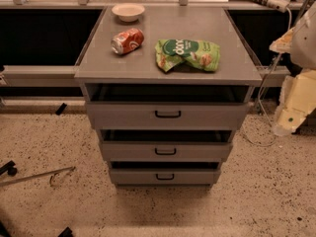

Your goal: Open middle drawer

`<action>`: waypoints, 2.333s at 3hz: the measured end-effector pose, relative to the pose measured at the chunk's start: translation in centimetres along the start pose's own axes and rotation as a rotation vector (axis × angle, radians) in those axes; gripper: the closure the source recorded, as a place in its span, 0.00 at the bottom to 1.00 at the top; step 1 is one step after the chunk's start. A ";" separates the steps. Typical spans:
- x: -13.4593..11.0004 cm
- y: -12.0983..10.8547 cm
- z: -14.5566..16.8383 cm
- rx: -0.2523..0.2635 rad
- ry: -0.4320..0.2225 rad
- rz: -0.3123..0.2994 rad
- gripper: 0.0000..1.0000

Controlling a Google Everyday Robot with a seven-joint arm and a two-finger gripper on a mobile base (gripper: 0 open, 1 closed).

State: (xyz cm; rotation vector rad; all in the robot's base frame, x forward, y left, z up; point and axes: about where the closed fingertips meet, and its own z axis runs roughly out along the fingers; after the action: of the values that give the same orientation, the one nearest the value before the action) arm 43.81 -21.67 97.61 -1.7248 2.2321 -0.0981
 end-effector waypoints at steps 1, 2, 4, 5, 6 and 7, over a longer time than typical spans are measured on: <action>0.0 0.0 0.0 0.000 0.000 0.000 0.00; 0.0 -0.3 0.2 0.038 -0.013 0.004 0.00; -2.2 1.7 12.9 -0.044 -0.195 -0.001 0.00; -4.5 2.3 21.9 -0.092 -0.289 0.071 0.00; -4.5 2.3 21.9 -0.092 -0.289 0.071 0.00; -4.6 4.0 24.3 -0.097 -0.304 0.061 0.00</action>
Offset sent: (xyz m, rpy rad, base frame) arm 0.0085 -0.0020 -0.0079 0.0121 -0.0798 -0.0216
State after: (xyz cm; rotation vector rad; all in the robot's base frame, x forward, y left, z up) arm 48.16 -12.87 74.60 -1.5940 2.0903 0.2718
